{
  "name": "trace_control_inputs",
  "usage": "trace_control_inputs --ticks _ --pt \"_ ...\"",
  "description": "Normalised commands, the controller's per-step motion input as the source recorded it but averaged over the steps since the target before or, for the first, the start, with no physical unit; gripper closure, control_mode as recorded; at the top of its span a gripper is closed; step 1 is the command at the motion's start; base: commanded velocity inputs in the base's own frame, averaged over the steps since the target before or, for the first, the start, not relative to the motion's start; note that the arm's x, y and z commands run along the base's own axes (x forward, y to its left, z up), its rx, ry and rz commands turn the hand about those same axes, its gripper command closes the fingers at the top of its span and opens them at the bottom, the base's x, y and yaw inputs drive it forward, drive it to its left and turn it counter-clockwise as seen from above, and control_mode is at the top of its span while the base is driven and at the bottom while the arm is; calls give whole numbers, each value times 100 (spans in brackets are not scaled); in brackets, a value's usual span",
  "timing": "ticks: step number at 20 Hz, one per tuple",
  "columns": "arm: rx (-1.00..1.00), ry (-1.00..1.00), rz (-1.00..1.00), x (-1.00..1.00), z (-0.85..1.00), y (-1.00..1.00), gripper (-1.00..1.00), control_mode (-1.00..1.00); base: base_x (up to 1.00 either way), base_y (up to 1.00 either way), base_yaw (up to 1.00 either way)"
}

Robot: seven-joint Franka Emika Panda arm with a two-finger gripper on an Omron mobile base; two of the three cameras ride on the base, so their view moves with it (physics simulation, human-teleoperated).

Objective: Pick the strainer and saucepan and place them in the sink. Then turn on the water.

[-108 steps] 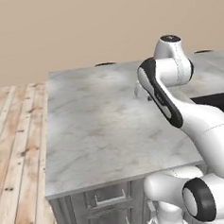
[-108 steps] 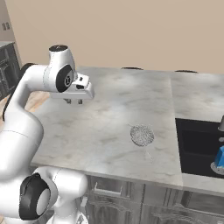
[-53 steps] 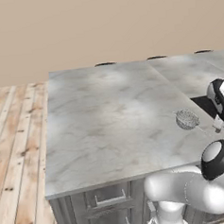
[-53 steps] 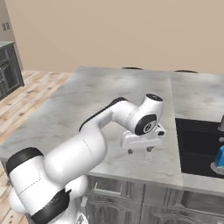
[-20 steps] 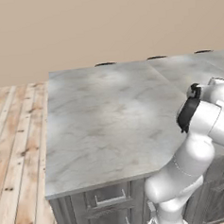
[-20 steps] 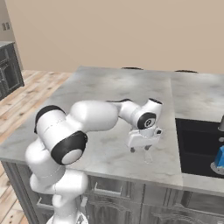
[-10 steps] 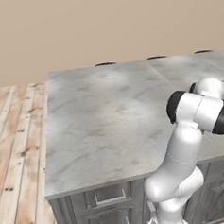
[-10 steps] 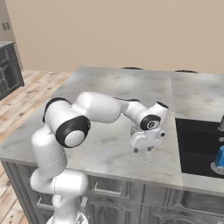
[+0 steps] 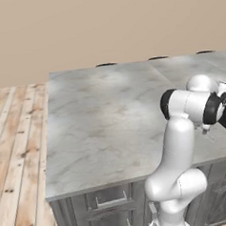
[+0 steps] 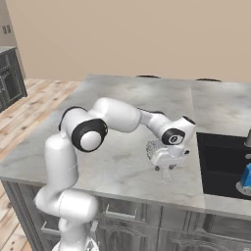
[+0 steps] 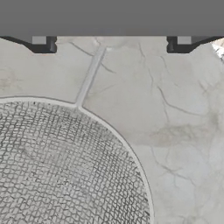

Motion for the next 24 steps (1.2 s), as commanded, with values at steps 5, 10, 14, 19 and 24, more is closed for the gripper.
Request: trace_control_inputs --ticks 5,10,14,19,24 --pt "4 0 0 21 -31 0 -100 -100 0 0 0" --pt "3 0 0 13 -24 0 -100 -100 0 0 0" --pt "1 0 0 6 -25 0 100 -100 0 0 0" --pt "0 0 0 2 -9 1 100 -100 0 0 0" --pt "-2 -3 0 -10 0 13 100 -100 0 0 0"
